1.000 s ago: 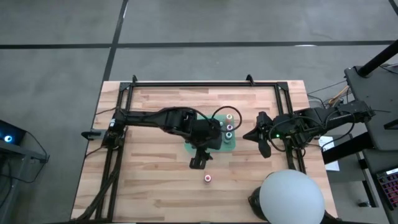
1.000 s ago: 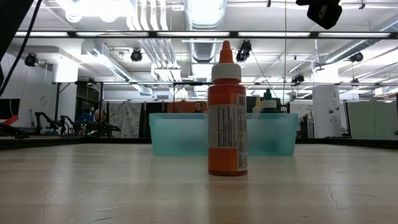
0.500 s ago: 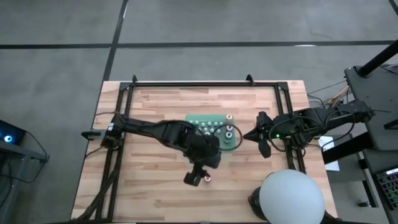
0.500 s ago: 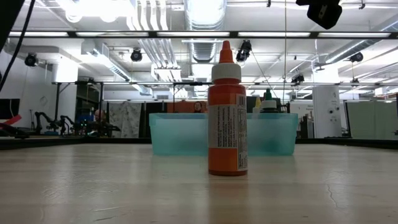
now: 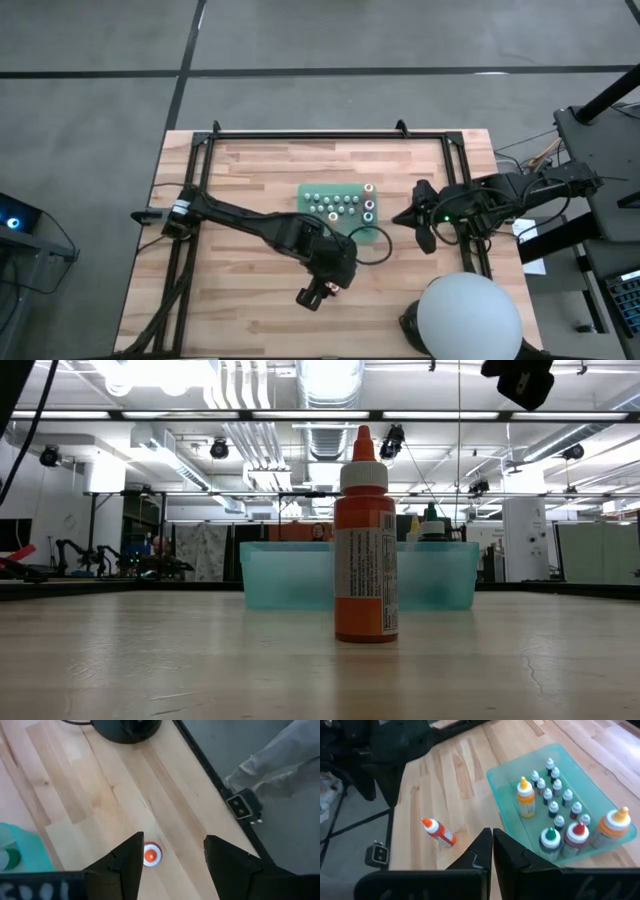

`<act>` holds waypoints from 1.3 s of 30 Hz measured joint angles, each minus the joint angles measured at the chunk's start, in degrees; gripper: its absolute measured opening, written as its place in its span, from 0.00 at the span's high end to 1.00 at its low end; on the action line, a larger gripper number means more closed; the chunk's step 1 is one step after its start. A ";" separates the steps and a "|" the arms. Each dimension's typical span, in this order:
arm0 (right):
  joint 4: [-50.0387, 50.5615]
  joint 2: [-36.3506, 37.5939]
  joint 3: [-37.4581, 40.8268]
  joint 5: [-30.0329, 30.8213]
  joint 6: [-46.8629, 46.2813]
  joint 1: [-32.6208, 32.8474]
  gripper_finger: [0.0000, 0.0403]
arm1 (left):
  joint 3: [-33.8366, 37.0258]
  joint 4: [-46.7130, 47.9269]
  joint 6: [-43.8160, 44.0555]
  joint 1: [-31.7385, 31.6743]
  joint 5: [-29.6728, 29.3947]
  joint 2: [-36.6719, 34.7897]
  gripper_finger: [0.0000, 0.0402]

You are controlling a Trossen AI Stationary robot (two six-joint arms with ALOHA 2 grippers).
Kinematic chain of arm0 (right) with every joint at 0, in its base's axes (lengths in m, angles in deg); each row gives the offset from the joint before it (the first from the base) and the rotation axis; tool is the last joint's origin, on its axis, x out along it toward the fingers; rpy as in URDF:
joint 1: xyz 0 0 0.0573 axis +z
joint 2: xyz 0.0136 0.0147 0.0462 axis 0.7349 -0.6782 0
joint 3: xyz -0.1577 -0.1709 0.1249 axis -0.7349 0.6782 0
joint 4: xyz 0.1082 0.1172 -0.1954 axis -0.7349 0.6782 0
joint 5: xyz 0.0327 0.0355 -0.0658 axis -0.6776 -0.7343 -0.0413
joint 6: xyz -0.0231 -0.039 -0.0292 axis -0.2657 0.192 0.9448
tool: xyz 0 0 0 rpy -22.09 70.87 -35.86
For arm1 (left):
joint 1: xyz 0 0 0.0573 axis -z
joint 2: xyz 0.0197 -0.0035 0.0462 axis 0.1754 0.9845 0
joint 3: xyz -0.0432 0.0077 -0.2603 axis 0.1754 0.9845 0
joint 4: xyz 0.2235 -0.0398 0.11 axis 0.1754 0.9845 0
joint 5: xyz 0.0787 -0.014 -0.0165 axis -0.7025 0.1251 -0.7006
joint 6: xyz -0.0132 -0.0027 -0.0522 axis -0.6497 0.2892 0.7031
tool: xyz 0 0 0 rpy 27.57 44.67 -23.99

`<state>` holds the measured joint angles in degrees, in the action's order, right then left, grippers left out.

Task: Pick & Place food coloring
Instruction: Put the big red food coloring bottle into the green container

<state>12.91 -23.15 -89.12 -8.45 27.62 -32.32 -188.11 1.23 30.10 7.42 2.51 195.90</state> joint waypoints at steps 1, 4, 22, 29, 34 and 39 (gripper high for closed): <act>0.71 0.00 0.00 0.01 -0.21 0.00 0.98 | 1.29 -1.46 -0.16 -0.02 -0.20 0.02 0.55; 2.92 0.00 0.00 0.07 -1.28 0.00 0.98 | 5.63 -7.08 -0.23 -0.07 -0.33 0.02 0.55; 4.36 0.02 0.00 0.09 -1.01 -0.02 0.98 | 15.24 -11.80 -1.33 -0.52 -4.02 0.13 0.55; 4.36 0.02 0.00 0.09 -1.01 -0.01 0.98 | 15.24 -11.88 -1.36 -0.92 -4.46 0.22 0.55; 4.36 0.02 0.00 0.09 -0.85 -0.01 0.98 | 15.24 -13.70 -1.53 -0.91 -4.38 0.22 0.55; 4.37 0.01 0.00 0.09 -0.90 0.00 0.98 | 15.24 -15.33 -1.66 -0.90 -4.35 1.42 0.55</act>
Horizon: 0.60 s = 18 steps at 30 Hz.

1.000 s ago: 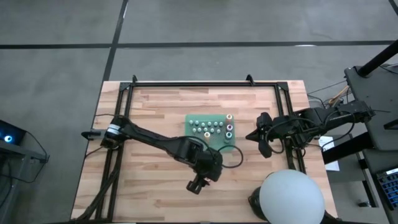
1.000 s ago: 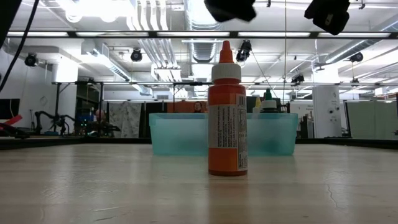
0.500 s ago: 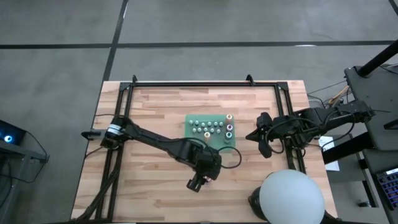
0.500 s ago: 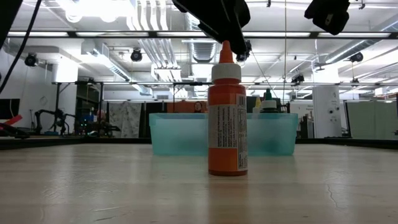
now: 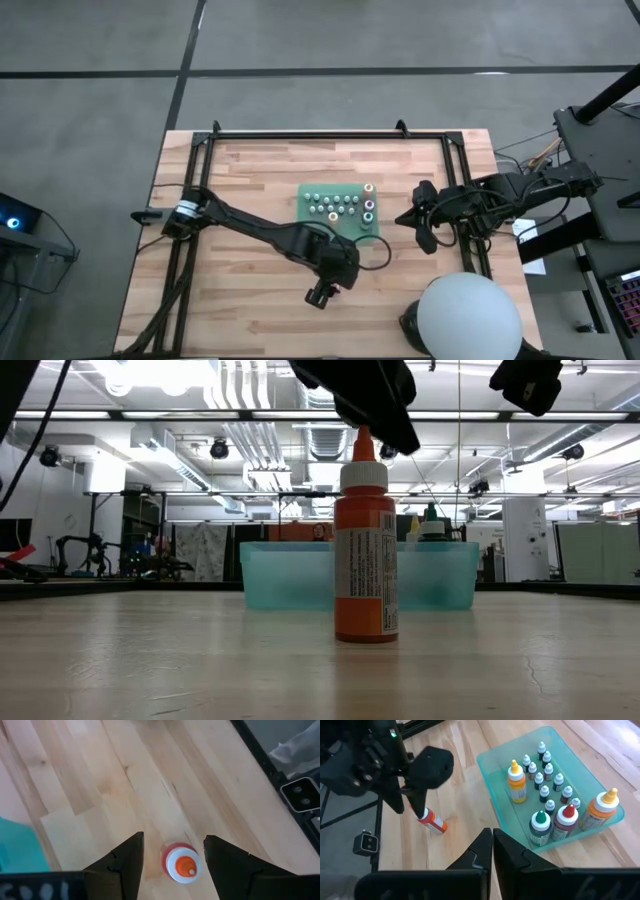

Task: Pick & Place food coloring
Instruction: Put the big red food coloring bottle into the green container

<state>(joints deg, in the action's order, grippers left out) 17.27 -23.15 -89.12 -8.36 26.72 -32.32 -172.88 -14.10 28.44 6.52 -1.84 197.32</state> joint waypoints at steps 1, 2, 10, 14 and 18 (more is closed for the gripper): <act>-0.01 0.01 0.00 0.00 0.00 0.01 0.98 | 0.00 -0.03 0.02 0.00 0.00 0.33 0.55; -0.02 0.01 0.00 0.00 0.00 -0.01 0.98 | 0.00 0.02 0.02 0.00 0.00 0.52 0.55; 0.02 0.01 0.00 0.00 0.03 -0.01 0.98 | 0.00 0.02 0.00 0.10 0.04 1.83 0.55; 0.04 0.01 0.00 0.00 0.04 -0.01 0.98 | 0.00 0.27 0.00 0.20 0.05 2.83 0.55; 0.06 0.01 0.00 0.00 0.04 -0.01 0.98 | 0.00 0.95 0.05 0.42 0.09 3.15 0.55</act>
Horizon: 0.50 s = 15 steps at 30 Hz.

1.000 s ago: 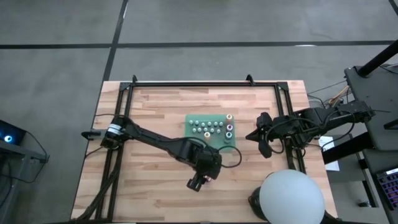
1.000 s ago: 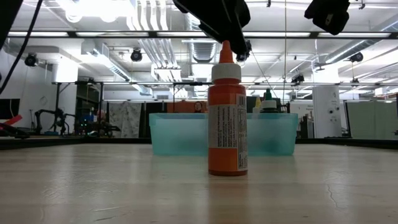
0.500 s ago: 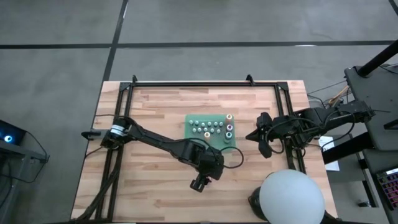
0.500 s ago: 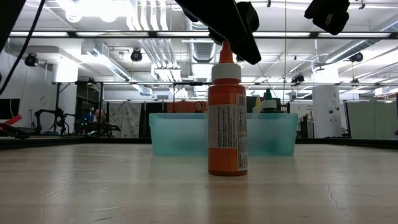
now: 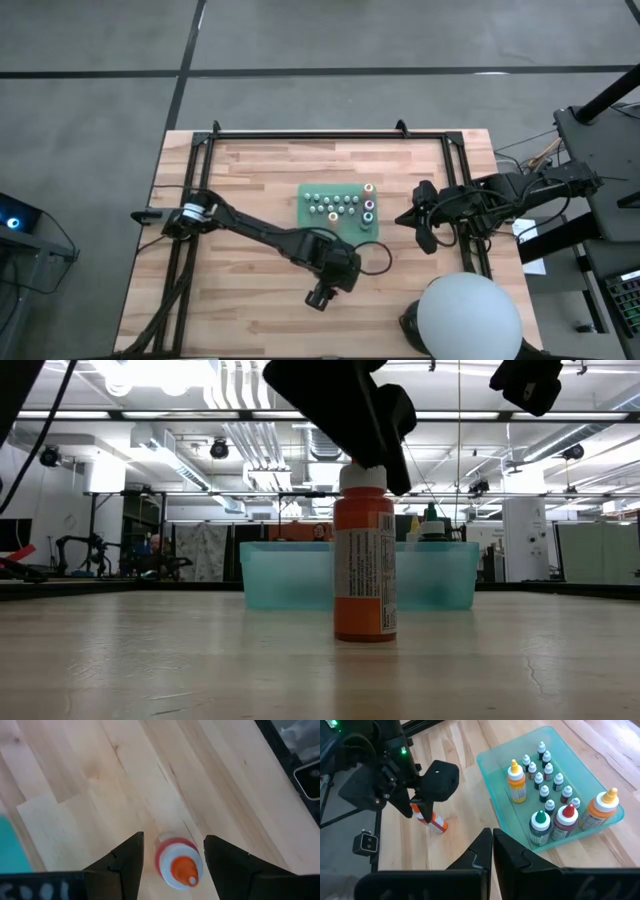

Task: Pick & Place food coloring
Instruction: Put the big red food coloring bottle into the green container

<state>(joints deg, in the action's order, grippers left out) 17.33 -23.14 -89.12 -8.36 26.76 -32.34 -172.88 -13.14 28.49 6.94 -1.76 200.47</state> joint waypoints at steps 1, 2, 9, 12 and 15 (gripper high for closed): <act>-0.01 0.00 0.00 0.00 0.02 0.00 0.98 | 0.00 0.48 0.01 0.03 0.00 0.00 0.55; 0.00 -0.01 0.00 -0.01 0.02 0.01 0.98 | 0.00 0.97 0.01 0.02 -0.01 0.00 0.55; 0.07 -0.01 0.00 0.00 0.04 0.02 0.98 | 0.02 2.62 0.05 0.02 -0.15 0.00 0.55; 0.07 0.01 0.00 0.00 0.04 0.00 0.98 | 0.10 2.86 0.07 -0.05 -0.20 0.00 0.55; 0.04 0.01 0.00 -0.01 0.04 0.00 0.98 | 0.66 2.98 0.08 -0.03 -0.22 0.00 0.55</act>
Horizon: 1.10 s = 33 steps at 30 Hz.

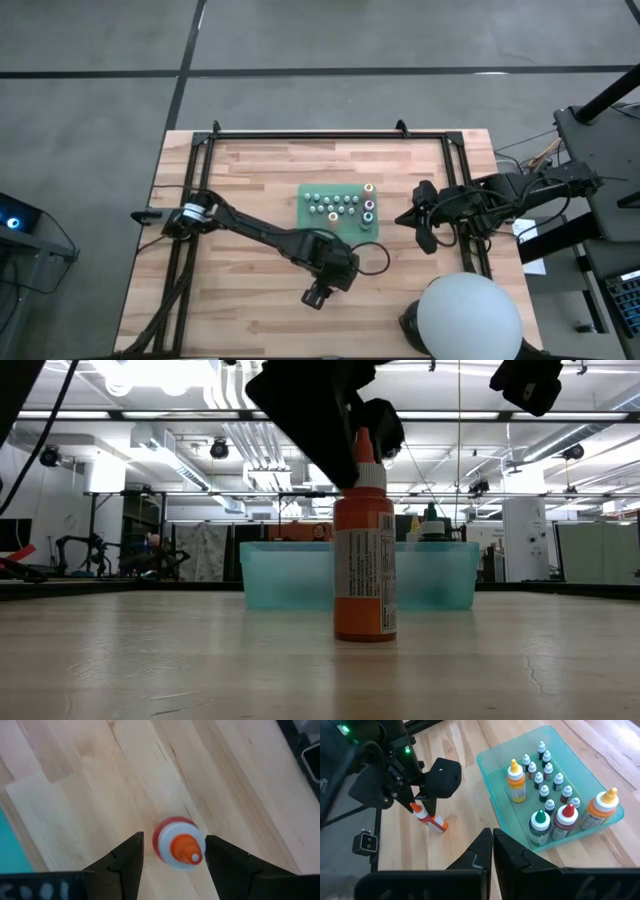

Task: Pick & Place food coloring
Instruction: Put the big red food coloring bottle into the green container

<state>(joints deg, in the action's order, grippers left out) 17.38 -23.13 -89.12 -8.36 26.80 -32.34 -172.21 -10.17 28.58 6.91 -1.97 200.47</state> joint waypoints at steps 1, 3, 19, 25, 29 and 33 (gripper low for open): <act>0.00 0.00 0.00 0.00 0.01 0.00 0.98 | 0.17 0.31 0.02 0.00 0.00 0.00 0.55; 0.00 0.00 0.00 -0.01 -0.01 0.00 0.98 | 0.21 0.65 0.04 0.00 0.00 0.04 0.55; -0.02 -0.01 0.01 0.01 -0.01 0.00 0.98 | 0.21 0.54 0.26 0.02 0.24 0.04 0.67; -0.04 0.00 0.01 0.01 -0.02 0.02 0.98 | 0.19 0.45 0.96 0.00 0.35 -0.04 0.76; -0.04 -0.02 0.02 0.01 -0.02 0.00 0.98 | 0.19 0.45 0.96 0.02 0.37 -0.04 0.76; -0.04 -0.02 0.02 0.01 -0.02 0.02 0.98 | 0.19 0.48 0.96 -0.07 0.37 -0.04 0.76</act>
<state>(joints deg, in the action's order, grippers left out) 17.33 -23.15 -89.10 -8.36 26.78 -32.32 -172.02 -9.69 29.53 6.85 -1.60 200.42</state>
